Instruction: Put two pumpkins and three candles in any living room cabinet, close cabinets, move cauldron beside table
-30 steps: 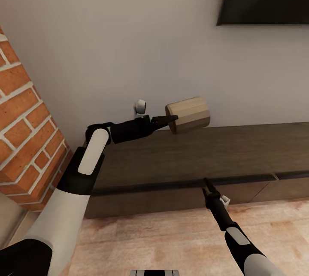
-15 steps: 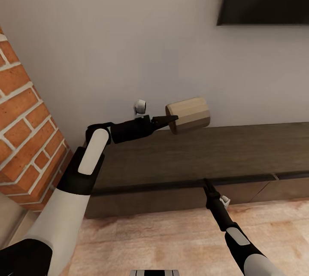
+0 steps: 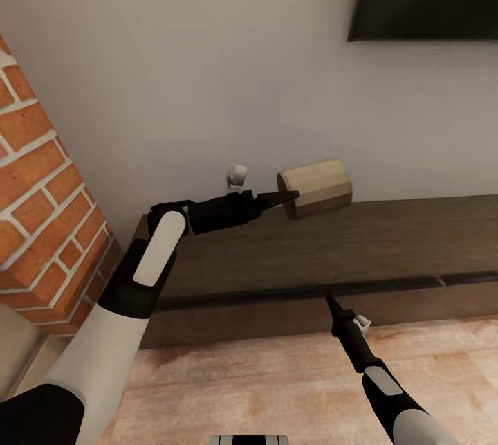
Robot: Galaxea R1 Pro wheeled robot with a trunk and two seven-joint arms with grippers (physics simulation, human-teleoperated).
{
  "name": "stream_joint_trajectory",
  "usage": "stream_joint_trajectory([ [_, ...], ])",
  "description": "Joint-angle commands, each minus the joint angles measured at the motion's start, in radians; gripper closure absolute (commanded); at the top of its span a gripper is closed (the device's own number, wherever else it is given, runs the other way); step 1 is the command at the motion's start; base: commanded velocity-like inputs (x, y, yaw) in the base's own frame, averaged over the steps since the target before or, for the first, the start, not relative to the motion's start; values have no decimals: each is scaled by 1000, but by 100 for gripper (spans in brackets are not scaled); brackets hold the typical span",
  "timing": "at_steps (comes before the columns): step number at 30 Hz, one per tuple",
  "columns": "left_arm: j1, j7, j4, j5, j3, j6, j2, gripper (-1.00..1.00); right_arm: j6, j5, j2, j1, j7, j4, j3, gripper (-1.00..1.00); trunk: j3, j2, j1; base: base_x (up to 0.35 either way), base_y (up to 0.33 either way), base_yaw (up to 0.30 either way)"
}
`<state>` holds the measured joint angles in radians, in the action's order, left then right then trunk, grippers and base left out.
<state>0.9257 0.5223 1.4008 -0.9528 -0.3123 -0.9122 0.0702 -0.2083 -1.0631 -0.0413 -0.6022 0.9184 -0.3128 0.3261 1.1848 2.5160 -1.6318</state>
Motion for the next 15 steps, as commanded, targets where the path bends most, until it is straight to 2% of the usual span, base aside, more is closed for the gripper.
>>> stream_joint_trajectory([
  [1,1,2,0,-1,1,-5,0,100,-16,-15,0,-1,5,0,2,100,1,0,0,0,0,0],
  [15,1,2,0,-1,1,-5,0,100,-16,-15,0,-1,5,0,2,100,1,0,0,-2,0,0],
])
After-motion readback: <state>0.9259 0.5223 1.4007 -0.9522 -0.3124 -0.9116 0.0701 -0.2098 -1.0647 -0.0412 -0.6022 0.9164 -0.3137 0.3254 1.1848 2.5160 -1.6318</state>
